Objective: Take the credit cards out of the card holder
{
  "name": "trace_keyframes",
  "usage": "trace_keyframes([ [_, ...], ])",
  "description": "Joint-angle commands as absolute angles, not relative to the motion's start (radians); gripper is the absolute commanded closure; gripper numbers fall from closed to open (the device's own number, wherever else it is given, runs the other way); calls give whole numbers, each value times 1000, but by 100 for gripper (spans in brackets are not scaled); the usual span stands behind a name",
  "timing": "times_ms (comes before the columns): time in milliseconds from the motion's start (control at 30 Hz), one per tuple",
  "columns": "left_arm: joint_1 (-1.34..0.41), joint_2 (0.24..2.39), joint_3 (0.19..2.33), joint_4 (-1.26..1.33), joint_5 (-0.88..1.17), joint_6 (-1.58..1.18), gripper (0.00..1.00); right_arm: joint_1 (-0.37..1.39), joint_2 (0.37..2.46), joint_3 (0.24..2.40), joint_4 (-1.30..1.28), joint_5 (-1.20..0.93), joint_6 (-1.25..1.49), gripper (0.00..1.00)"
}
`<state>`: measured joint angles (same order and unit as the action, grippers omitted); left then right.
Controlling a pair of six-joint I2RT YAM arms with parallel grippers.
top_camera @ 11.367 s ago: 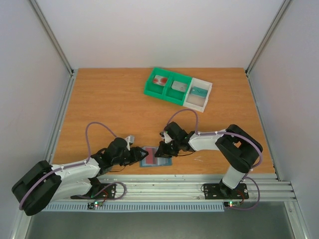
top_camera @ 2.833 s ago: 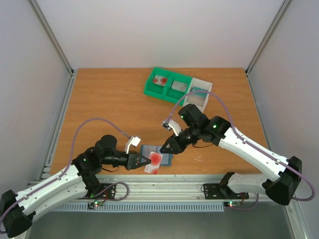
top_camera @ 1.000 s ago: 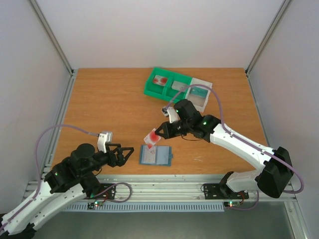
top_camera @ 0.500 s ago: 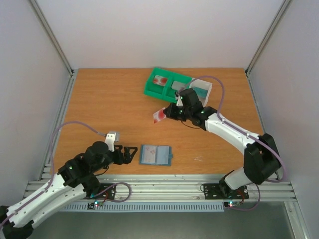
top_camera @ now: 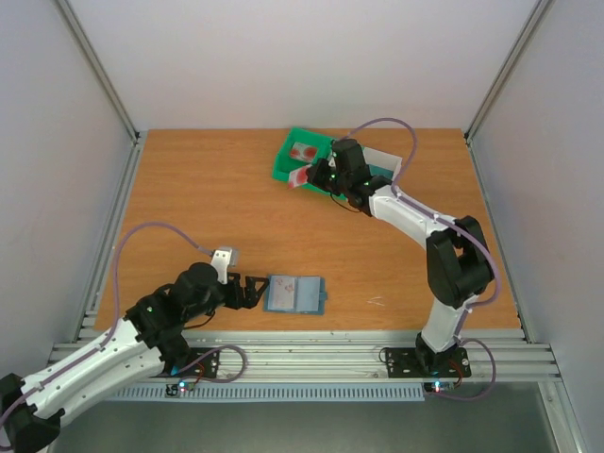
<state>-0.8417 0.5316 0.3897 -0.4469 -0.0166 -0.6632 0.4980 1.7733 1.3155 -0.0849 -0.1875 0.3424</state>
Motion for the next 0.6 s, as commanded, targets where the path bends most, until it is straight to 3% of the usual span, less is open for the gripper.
trace_keyframes([
  [0,-841,537,366,-346,-5,-641,1,476,1851,1418,-47,-115,366,99],
  [567,-841,496,306,-285,-5,-680,1,431,2254,1890,-180,-37,376,99],
])
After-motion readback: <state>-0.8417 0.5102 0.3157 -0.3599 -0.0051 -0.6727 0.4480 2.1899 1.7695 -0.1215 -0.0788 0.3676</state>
